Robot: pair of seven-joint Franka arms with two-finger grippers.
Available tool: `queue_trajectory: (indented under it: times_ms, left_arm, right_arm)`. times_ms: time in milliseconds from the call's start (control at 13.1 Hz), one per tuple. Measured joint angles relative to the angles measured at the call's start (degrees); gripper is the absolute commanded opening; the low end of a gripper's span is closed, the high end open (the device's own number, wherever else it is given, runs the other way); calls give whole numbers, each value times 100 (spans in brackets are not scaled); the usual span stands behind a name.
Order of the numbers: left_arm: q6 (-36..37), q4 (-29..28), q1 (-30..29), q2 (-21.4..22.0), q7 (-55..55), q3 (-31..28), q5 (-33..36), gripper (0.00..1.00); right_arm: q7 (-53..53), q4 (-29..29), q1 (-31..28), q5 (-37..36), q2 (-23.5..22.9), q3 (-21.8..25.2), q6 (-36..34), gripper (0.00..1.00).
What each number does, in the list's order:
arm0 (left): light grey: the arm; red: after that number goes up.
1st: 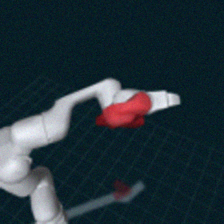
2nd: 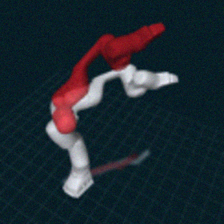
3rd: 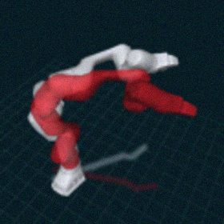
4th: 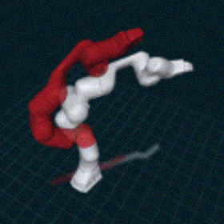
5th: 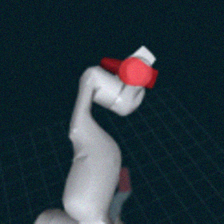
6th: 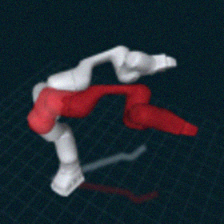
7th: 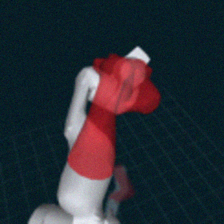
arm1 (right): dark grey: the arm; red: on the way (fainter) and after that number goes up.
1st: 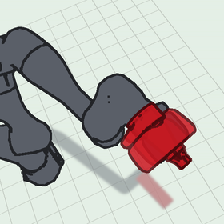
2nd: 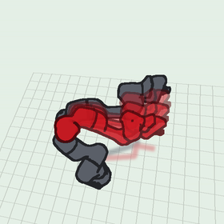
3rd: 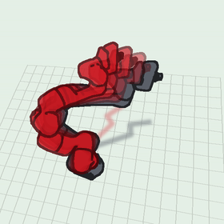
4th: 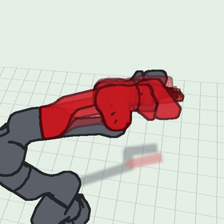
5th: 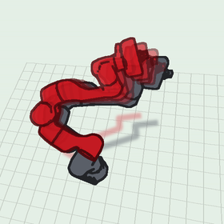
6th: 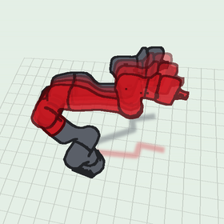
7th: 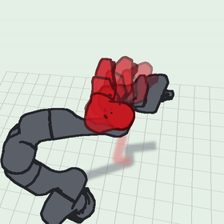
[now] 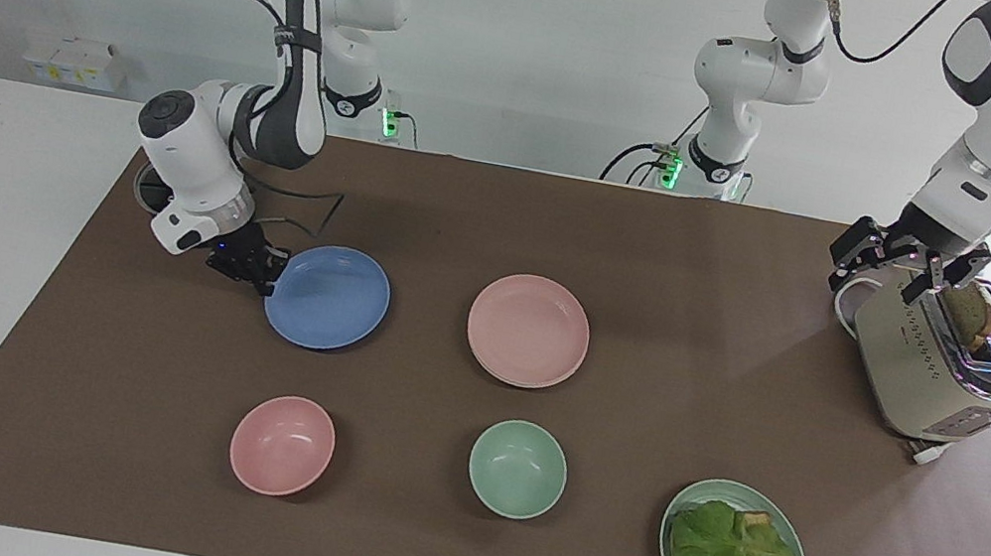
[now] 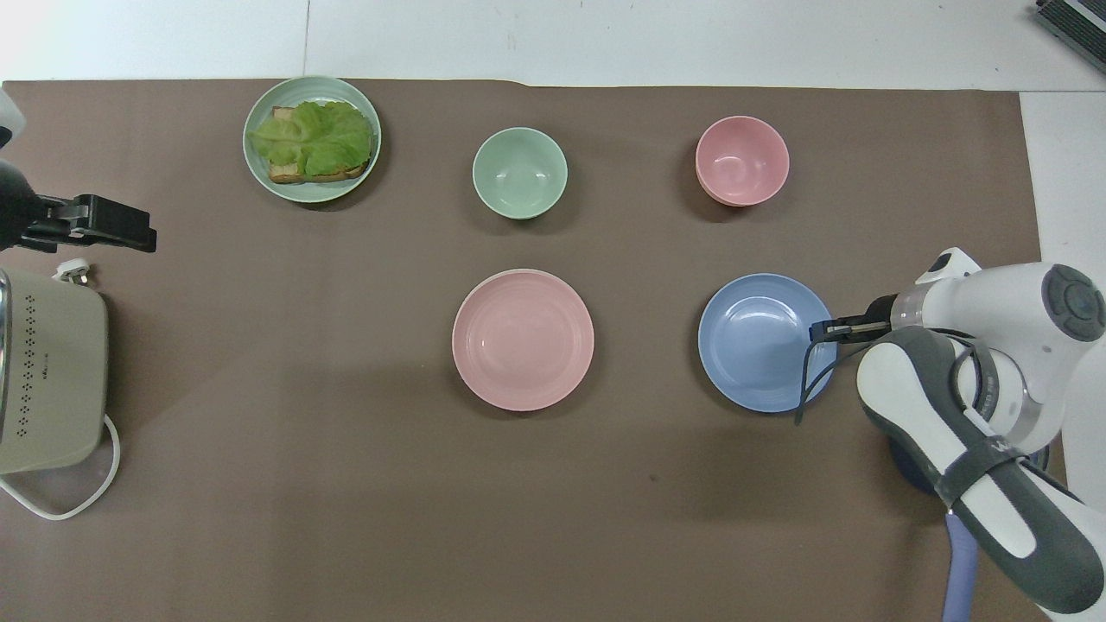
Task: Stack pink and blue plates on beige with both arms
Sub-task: 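Reach the right gripper to the rim of the blue plate, then grip the blue plate rim and carry it onto the pink plate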
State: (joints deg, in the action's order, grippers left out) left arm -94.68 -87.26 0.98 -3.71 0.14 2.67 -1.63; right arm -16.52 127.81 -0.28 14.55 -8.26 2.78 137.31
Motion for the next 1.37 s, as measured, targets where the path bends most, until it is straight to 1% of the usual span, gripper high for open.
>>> queue_trajectory:
  times_ms: [305,534,686,839,1067,1220,1372]
  left_arm:
    - [0,0,0,0,0,0,0,100]
    - [0,0,0,0,0,0,0,100]
    - [0,0,0,0,0,0,0,100]
    - [0,0,0,0,0,0,0,100]
    - [0,0,0,0,0,0,0,100]
    - [0,0,0,0,0,0,0,100]
    - [0,0,0,0,0,0,0,100]
  right_arm:
    - [0,-20,0,1,0,0,0,0]
    - [0,-167,1,1,30,-1,-5,0]
    - [0,-286,6,62,157,-17,-89,0]
    - [-26,-361,18,437,429,-55,-407,0]
    - [-48,-418,24,620,755,-345,-665,0]
    - [164,-511,62,676,769,-682,-707,0]
    - [646,-596,368,676,752,-850,-695,0]
